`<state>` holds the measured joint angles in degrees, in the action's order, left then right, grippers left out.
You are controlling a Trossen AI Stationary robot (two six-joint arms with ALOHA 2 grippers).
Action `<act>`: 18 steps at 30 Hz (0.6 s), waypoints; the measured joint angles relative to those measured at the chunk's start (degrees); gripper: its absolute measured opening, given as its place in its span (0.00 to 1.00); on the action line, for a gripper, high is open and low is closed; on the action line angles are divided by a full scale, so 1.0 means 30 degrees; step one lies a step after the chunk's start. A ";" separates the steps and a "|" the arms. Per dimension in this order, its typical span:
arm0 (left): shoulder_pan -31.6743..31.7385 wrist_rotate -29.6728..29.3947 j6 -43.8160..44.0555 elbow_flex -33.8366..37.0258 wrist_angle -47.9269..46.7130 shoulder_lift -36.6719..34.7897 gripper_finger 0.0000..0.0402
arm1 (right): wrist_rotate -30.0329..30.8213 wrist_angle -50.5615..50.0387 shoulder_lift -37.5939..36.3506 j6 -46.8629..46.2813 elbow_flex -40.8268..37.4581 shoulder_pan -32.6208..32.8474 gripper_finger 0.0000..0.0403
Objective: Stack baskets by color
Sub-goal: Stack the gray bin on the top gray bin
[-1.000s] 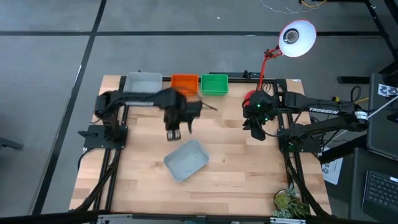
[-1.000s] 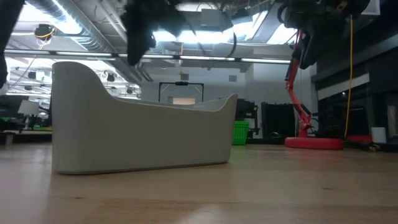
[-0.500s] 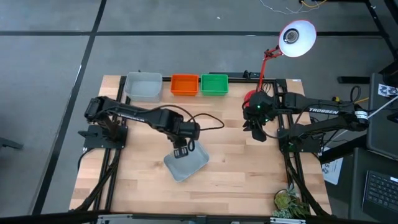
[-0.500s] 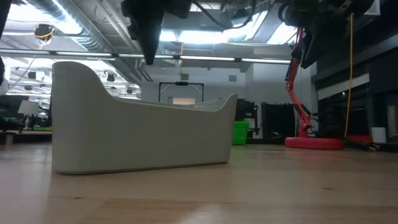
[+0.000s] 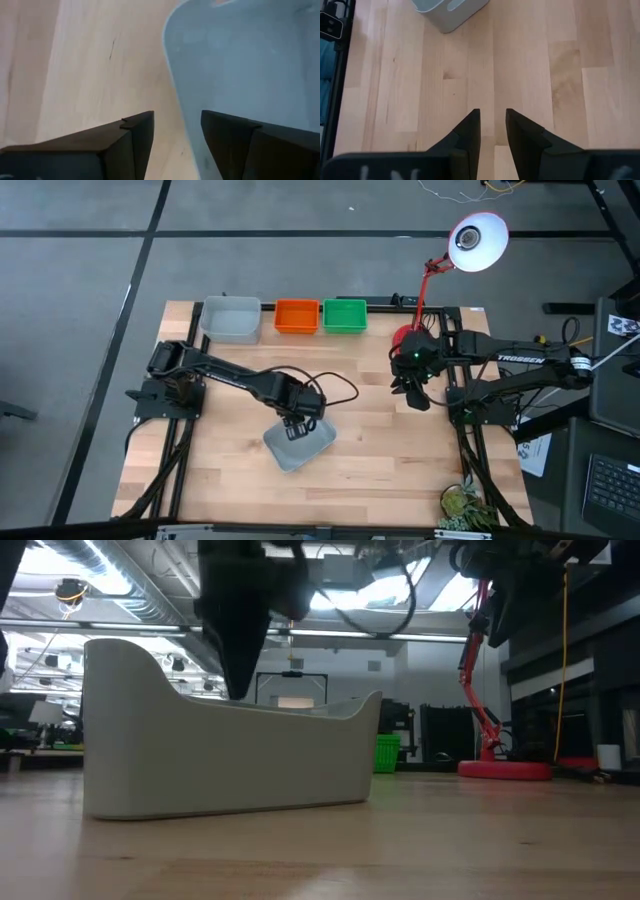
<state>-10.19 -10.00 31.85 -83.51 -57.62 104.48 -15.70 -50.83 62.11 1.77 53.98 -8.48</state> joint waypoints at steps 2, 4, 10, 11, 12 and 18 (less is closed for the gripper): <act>0.0127 0.0027 0.0291 0.0418 0.0012 0.0044 0.39 | 0.0007 -0.0005 0.0000 -0.0018 0.0000 0.0103 0.23; 0.0145 0.0161 0.0332 0.0933 0.0376 -0.0006 0.39 | 0.0007 0.0007 0.0000 -0.0011 0.0000 0.0172 0.23; 0.0504 0.0099 -0.0277 0.3155 0.3042 0.0002 0.39 | 0.0012 0.0044 0.0000 -0.0001 0.0000 0.0274 0.23; 0.0629 0.0089 -0.0656 0.3544 0.3608 0.0002 0.39 | 0.0015 0.0044 0.0000 -0.0003 0.0000 0.0274 0.23; 0.0745 0.0089 -0.1070 0.3920 0.4084 0.0004 0.38 | 0.0015 0.0051 0.0000 0.0004 0.0000 0.0274 0.23; 0.2014 0.1885 -0.2773 0.4425 0.4235 0.0016 0.07 | 0.0029 0.0074 0.0000 0.0004 0.0000 0.0274 0.23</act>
<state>-4.15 -4.35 23.53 -70.23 -44.91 104.53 -15.62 -50.61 62.11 1.78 53.98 -7.66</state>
